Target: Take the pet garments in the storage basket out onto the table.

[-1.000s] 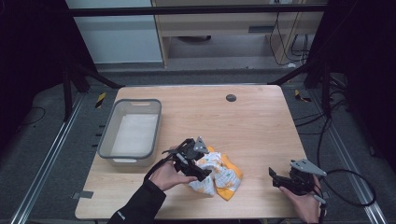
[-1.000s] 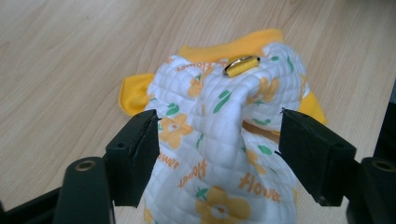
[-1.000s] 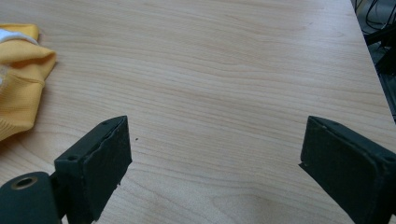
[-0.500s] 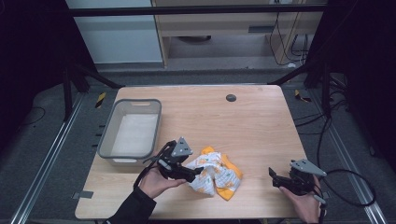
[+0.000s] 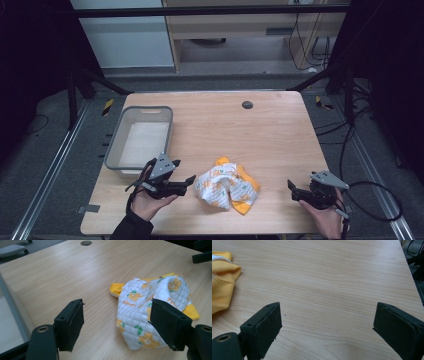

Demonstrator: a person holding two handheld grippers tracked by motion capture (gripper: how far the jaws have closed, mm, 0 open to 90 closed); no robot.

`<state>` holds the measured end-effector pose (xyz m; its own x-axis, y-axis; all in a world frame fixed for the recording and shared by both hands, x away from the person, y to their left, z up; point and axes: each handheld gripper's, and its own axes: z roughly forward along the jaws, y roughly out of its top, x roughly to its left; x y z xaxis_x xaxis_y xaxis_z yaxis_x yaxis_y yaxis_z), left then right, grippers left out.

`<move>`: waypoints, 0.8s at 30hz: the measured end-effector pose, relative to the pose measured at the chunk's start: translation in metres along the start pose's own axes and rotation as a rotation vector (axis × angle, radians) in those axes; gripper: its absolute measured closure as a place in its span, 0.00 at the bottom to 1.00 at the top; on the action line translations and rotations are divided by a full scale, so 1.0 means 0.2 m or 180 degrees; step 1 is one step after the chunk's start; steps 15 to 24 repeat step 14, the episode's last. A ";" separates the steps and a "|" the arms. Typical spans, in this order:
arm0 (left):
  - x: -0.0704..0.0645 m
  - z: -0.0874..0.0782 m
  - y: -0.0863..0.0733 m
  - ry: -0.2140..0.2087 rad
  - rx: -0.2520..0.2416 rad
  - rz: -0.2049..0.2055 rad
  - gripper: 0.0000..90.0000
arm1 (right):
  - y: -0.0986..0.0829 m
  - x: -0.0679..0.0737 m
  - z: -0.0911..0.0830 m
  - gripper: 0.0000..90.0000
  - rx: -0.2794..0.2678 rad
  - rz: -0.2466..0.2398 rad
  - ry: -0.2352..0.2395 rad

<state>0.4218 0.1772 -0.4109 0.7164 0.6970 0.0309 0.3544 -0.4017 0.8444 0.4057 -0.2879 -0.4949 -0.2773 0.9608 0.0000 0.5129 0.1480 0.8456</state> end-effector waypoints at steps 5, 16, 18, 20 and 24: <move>0.02 -0.04 -0.08 0.0114 -0.0064 -0.0080 0.31 | 0.00 0.00 0.00 0.09 -0.0004 -0.0023 0.0001; 0.07 -0.12 -0.22 0.0246 -0.0136 -0.0230 0.32 | 0.00 0.00 0.00 0.08 -0.0018 -0.0061 0.0011; 0.07 -0.12 -0.22 0.0246 -0.0136 -0.0230 0.32 | 0.00 0.00 0.00 0.08 -0.0018 -0.0061 0.0011; 0.07 -0.12 -0.22 0.0246 -0.0136 -0.0230 0.32 | 0.00 0.00 0.00 0.08 -0.0018 -0.0061 0.0011; 0.07 -0.12 -0.22 0.0246 -0.0136 -0.0230 0.32 | 0.00 0.00 0.00 0.08 -0.0018 -0.0061 0.0011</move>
